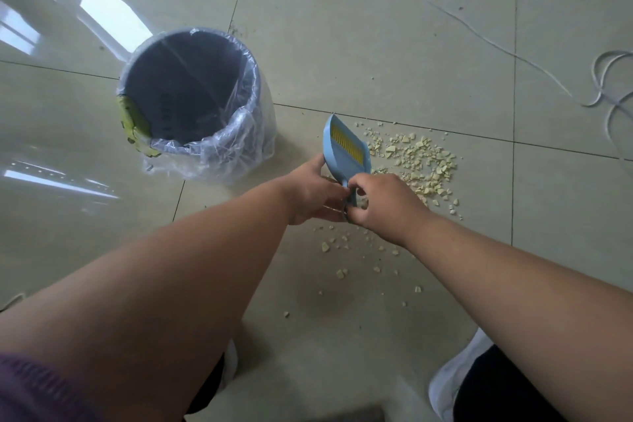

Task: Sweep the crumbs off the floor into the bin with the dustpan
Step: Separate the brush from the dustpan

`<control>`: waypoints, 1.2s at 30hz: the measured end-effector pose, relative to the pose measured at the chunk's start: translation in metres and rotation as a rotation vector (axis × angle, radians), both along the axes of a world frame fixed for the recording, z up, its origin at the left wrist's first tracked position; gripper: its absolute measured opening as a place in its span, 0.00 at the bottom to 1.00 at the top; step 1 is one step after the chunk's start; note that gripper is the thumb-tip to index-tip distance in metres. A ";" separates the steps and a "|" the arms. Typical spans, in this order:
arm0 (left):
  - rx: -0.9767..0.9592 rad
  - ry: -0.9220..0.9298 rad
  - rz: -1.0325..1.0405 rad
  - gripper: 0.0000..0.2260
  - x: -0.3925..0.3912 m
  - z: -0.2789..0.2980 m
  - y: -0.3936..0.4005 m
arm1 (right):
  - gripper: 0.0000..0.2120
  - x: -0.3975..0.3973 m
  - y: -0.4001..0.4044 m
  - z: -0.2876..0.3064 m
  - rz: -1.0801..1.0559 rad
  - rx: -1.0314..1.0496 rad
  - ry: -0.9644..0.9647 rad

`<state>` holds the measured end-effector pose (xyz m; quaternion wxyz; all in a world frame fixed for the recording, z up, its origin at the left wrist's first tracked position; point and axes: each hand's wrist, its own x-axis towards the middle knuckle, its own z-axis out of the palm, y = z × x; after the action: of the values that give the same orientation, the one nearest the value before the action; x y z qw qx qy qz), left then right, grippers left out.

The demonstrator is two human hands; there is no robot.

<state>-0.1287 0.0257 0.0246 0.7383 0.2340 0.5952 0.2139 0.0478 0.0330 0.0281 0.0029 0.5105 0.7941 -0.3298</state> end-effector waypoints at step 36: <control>0.009 -0.089 -0.170 0.30 -0.004 -0.006 0.005 | 0.46 0.013 0.022 -0.006 -0.370 -0.401 0.284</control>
<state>-0.1329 0.0304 0.0188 0.7786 0.2774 0.5387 0.1632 0.0612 0.0549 0.0218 -0.0674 0.5846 0.5991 -0.5429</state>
